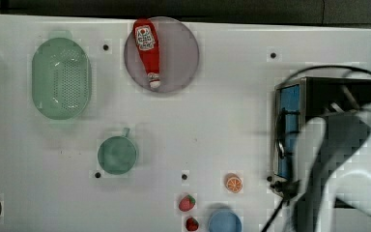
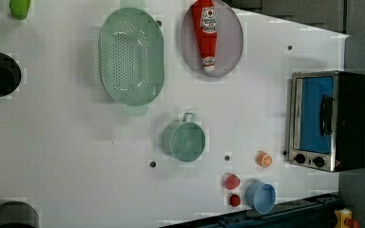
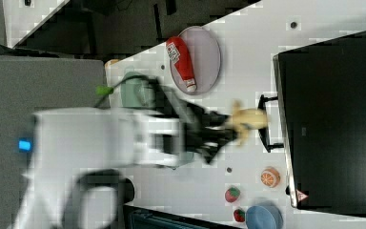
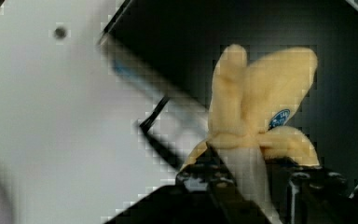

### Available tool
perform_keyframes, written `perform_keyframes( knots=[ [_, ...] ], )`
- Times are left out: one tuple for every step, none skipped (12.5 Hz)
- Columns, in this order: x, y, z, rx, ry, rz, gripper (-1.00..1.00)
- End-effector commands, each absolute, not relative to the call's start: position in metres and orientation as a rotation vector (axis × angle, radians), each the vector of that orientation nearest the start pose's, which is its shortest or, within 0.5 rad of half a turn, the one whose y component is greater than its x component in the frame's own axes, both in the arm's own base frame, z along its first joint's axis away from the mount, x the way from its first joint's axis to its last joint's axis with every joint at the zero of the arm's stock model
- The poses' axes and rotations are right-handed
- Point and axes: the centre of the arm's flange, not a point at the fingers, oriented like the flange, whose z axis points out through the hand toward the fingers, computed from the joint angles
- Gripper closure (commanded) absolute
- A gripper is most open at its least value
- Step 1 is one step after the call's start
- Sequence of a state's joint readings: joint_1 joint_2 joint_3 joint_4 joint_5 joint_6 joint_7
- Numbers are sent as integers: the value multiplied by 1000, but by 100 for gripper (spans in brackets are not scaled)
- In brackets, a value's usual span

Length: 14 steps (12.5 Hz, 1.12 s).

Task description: Pick banana from table and place on oven.

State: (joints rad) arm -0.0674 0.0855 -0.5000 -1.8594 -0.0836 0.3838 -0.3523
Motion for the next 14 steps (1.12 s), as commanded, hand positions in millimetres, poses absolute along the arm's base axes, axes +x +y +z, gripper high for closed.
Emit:
perform_keyframes(
  knots=[
    [486, -355, 489, -3013, 1308, -121, 48],
    [483, -366, 473, -3004, 1305, -77, 48],
    [481, -373, 457, -2969, 1307, -44, 48],
    [482, -379, 445, -2922, 1322, -49, 48],
    [482, -385, 435, -2909, 1323, -52, 48],
    [481, -391, 428, -2918, 1328, -53, 48],
    [482, -393, 422, -2923, 1334, -48, 39],
    [482, -394, 416, -2928, 1336, -41, 19],
    [481, -393, 411, -2925, 1337, -24, -4],
    [479, -393, 407, -2923, 1338, -11, -27],
    [476, -394, 405, -2919, 1344, -5, -48],
    [476, -395, 407, -2918, 1346, -9, -70],
    [476, -395, 411, -2920, 1344, -22, -91],
    [478, -393, 423, -2933, 1313, -49, -100]
  ],
)
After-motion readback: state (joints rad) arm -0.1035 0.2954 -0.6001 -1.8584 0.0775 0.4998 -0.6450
